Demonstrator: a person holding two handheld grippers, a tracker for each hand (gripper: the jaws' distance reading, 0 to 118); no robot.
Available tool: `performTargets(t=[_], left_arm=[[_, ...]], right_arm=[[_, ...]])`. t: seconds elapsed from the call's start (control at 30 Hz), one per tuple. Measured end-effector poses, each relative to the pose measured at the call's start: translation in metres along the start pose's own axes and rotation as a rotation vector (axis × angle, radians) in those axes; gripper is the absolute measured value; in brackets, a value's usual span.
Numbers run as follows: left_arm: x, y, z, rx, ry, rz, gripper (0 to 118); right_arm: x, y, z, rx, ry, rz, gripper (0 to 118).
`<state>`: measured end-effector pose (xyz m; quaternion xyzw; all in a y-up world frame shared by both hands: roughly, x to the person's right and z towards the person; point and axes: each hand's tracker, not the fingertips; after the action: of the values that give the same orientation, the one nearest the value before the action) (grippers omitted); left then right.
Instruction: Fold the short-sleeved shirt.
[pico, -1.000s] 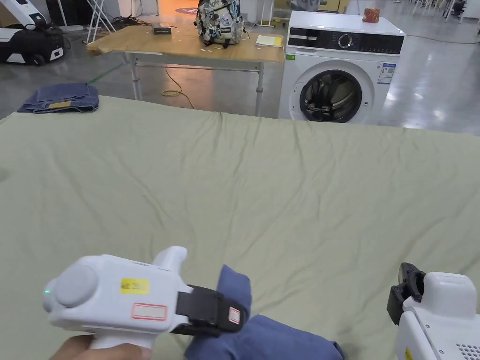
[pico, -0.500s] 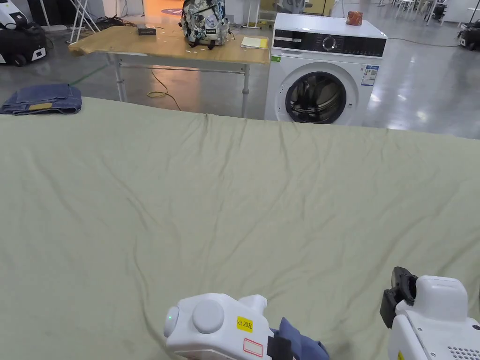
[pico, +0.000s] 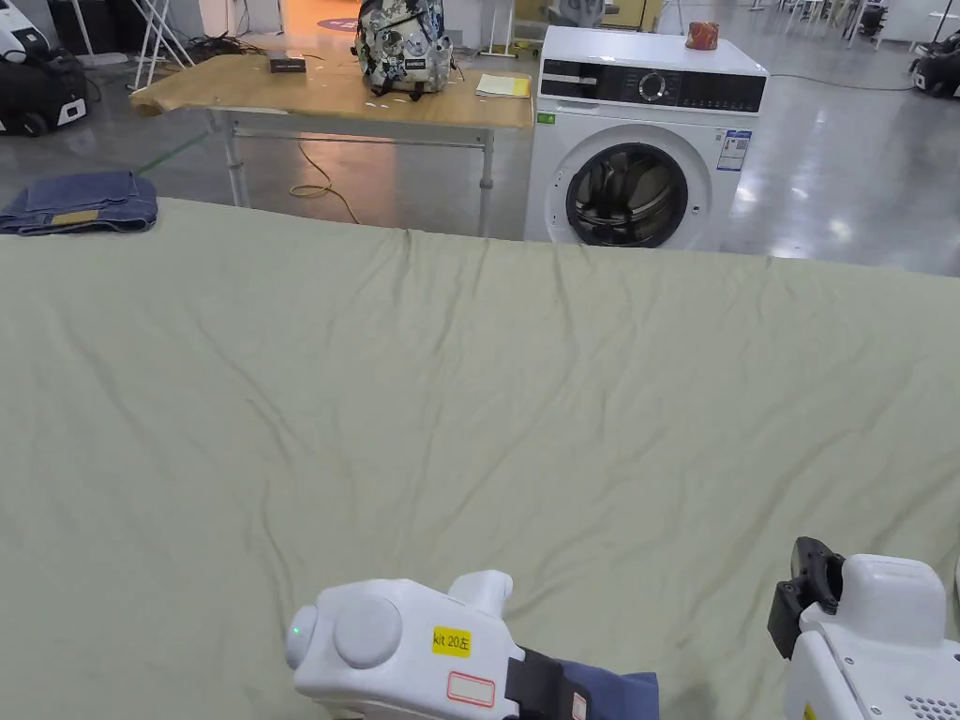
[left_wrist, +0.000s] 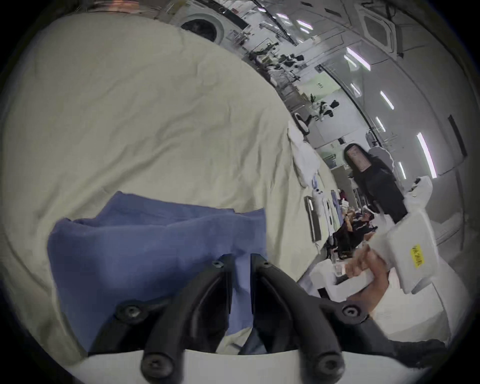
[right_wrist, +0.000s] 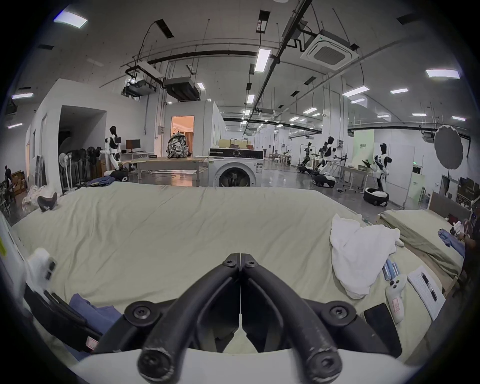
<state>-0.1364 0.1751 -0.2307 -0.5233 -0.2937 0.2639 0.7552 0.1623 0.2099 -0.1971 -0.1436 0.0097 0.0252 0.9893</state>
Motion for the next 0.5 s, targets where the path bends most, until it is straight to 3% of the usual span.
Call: performTargets(t=[0.27,0.5], left_arm=[[-0.016,-0.022,-0.068,-0.054,-0.043,0.09,0],[-0.011,-0.021,-0.057,-0.021,-0.046,0.087,0]], right_arm=[[-0.001,-0.006,0.0,-0.015,-0.012,-0.032,0],[-0.002,-0.006,0.003,-0.018,0.01,-0.049,0]])
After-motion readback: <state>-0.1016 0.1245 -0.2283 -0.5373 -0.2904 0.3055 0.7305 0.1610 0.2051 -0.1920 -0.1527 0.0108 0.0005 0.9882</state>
